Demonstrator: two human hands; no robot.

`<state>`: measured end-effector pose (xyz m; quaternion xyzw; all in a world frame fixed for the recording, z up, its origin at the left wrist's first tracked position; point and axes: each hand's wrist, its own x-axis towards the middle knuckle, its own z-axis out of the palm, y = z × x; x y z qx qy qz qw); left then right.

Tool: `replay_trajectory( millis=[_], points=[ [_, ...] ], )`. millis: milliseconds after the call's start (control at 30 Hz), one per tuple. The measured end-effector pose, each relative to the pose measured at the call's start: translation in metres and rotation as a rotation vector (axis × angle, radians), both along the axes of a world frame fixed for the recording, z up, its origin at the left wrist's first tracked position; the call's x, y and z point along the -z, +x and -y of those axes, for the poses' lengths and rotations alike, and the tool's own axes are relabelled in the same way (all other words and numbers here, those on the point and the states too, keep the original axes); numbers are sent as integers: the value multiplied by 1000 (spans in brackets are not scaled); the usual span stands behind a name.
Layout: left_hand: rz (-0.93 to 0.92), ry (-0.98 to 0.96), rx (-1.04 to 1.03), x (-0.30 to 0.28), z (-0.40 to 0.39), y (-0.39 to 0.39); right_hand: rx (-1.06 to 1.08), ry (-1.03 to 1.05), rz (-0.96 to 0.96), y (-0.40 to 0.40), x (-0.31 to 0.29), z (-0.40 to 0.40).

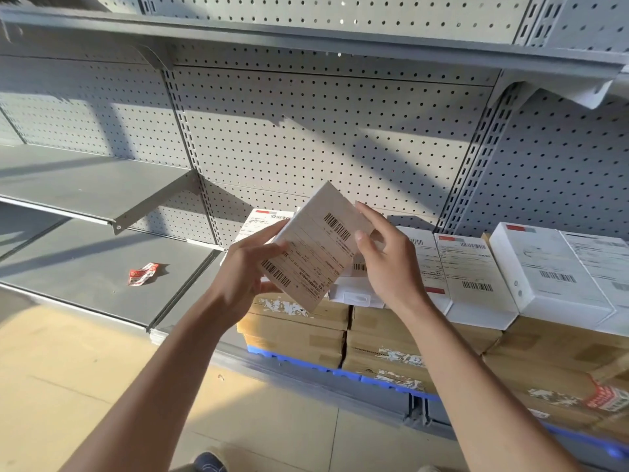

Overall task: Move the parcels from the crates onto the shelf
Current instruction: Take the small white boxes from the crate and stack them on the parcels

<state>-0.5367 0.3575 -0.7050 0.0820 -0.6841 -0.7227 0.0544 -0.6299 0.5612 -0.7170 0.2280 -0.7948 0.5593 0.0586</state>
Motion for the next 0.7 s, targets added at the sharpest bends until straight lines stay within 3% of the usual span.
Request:
replay_trajectory(
  millis=[233,433,600,700],
  points=[
    [15,33,43,5,6,-4,31,-167,156,-4,2,-3],
    [-3,42,-257,11,6,-9,106,-557,374,-8,2,-3],
    [-20,18,-231,15,-4,-8,140,-864,515,2,4,0],
    [-70,26,-229,17,-16,-9,141,-947,593,13,8,11]
  ],
)
